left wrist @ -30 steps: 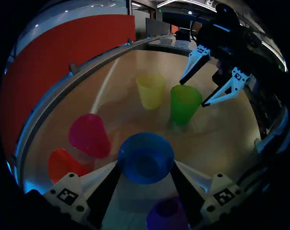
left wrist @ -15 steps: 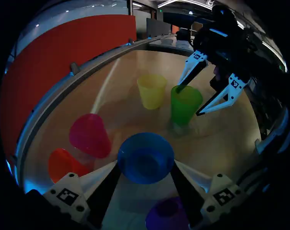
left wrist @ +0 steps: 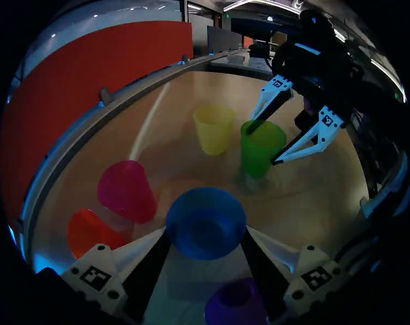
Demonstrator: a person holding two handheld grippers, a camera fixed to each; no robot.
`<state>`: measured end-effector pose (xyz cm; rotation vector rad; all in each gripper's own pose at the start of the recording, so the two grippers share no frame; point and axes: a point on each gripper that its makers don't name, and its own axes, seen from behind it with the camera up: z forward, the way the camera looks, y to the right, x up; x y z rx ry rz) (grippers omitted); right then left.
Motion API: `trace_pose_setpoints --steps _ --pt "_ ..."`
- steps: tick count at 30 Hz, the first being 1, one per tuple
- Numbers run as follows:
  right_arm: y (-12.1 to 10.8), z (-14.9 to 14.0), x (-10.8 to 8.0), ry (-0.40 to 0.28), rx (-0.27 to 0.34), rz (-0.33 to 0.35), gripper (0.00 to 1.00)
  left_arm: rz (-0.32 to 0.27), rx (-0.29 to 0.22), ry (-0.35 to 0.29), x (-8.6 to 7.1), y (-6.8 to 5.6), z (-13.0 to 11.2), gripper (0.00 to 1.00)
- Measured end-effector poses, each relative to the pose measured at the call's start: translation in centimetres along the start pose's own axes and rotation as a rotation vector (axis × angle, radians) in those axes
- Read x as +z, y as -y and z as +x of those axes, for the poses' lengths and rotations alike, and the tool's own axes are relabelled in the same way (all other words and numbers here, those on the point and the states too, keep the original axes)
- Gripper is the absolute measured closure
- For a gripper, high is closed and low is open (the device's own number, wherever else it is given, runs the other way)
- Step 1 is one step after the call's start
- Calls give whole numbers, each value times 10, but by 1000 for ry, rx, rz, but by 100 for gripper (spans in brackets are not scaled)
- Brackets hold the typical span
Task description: Pour water
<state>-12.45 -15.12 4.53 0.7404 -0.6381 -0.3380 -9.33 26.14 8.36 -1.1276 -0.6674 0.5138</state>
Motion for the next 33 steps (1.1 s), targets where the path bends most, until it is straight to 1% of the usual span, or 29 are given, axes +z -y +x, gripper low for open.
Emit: trace_pose_setpoints --steps 12,20,24,33 --pt "0 10 -9 -23 7 -4 10 0 -9 -6 -5 -1 -1 15" --pt "0 13 -18 -28 9 -13 10 10 -5 -38 -11 -1 9 15" --pt "-1 20 -23 -42 5 -21 10 17 -10 -64 -19 -1 18 15" --pt "5 40 -37 -86 13 -22 10 43 -38 -132 -45 -3 38 15"
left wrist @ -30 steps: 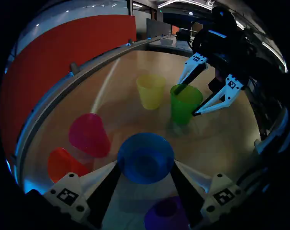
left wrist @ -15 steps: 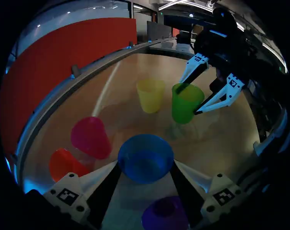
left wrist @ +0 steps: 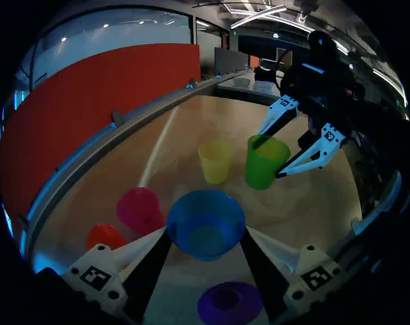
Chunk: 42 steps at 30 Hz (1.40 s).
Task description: Pour water
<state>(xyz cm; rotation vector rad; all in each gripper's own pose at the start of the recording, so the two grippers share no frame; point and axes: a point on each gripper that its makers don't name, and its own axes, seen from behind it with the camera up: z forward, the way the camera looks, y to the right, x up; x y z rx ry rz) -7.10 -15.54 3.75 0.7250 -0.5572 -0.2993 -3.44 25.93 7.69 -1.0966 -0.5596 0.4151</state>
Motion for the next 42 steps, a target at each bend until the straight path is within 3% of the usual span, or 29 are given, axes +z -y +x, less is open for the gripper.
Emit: trace_pose_setpoints --steps 12,28,42 --pt "16 33 -29 -42 -54 5 10 64 -17 -60 -41 -4 19 15" --pt "41 77 -59 -169 -80 26 10 147 -47 -184 -95 -17 39 15" --pt "51 101 -75 -280 -49 43 9 188 -67 -243 -121 -24 44 15"
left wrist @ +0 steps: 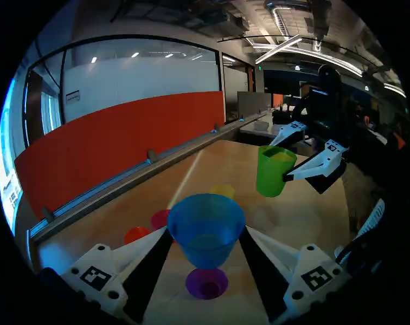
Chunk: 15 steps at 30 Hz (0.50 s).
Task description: Pour water
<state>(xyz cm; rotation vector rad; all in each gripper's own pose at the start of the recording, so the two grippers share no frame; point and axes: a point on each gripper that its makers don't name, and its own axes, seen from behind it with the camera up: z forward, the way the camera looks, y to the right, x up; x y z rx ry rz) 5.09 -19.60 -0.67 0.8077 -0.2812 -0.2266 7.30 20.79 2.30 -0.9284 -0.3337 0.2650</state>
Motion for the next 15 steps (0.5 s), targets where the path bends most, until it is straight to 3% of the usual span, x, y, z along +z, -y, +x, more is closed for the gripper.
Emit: trace_pose_setpoints --steps 15 --pt "10 13 1 -106 1 20 9 24 11 -67 -15 -4 17 15"
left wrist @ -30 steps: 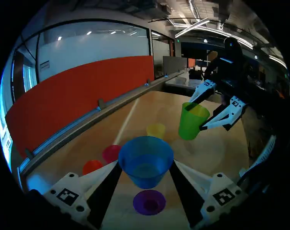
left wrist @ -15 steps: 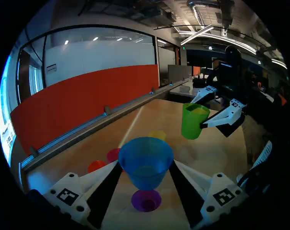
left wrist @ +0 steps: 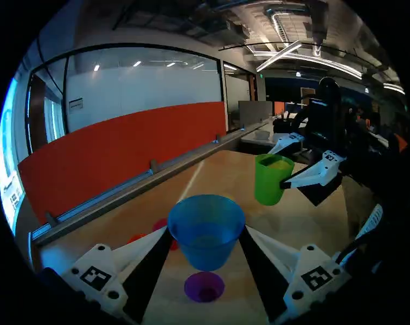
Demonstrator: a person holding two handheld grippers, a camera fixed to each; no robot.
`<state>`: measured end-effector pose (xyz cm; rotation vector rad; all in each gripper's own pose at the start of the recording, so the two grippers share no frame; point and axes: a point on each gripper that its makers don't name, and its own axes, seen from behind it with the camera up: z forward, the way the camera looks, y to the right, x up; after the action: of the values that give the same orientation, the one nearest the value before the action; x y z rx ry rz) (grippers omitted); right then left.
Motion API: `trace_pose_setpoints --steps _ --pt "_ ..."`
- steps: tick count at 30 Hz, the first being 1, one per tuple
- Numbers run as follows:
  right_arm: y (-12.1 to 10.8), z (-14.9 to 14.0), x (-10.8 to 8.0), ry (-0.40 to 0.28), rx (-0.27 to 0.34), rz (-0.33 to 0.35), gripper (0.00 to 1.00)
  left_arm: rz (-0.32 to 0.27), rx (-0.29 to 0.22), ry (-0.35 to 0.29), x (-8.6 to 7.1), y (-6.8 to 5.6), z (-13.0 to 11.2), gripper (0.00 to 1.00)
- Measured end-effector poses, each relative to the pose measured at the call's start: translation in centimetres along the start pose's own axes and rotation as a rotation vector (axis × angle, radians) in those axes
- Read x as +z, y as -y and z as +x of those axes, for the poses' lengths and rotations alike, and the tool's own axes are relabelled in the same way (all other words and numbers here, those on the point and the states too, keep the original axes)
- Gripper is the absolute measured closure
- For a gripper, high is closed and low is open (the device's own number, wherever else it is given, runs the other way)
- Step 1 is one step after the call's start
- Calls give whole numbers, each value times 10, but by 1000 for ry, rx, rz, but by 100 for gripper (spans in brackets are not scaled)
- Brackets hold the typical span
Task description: Pour water
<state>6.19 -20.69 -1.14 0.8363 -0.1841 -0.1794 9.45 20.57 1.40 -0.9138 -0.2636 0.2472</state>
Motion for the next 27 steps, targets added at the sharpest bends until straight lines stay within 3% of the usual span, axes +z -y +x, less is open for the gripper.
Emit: trace_pose_setpoints --steps 5,27 --pt "2 3 1 -23 7 7 9 16 15 -35 -5 -1 8 15" --pt "11 3 11 -80 45 59 9 31 -11 -170 -19 -5 49 15"
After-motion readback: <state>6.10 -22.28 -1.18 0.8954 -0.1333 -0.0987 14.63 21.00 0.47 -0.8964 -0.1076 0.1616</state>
